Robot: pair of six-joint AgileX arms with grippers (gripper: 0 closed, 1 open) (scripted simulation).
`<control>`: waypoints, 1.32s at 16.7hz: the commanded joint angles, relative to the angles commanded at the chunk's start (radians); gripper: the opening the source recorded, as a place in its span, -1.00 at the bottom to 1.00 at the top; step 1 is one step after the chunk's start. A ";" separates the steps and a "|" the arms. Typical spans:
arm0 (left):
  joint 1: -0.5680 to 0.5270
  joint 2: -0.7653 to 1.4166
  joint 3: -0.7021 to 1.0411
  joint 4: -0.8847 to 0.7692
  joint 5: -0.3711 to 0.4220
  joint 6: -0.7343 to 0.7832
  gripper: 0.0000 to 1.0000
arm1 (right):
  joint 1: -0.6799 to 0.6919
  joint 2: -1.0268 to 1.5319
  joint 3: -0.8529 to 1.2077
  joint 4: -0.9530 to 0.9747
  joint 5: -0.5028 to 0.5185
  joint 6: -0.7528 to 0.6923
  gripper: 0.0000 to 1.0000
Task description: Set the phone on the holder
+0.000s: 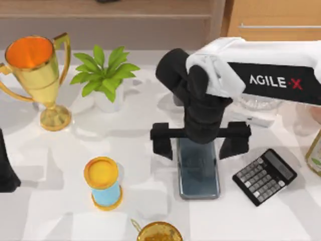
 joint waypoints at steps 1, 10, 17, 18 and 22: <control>0.000 0.000 0.000 0.000 0.000 0.000 1.00 | 0.000 0.016 -0.022 0.040 0.000 0.000 1.00; 0.000 0.000 0.000 0.000 0.000 0.000 1.00 | 0.002 0.043 -0.064 0.097 0.000 0.002 0.55; 0.000 0.000 0.000 0.000 0.000 0.000 1.00 | 0.002 0.043 -0.064 0.097 0.000 0.002 -0.51; 0.000 0.000 0.000 0.000 0.000 0.000 1.00 | 0.002 0.043 -0.064 0.097 0.000 0.002 -0.66; 0.000 0.000 0.000 0.000 0.000 0.000 1.00 | 0.002 0.043 -0.064 0.097 0.000 0.002 -1.00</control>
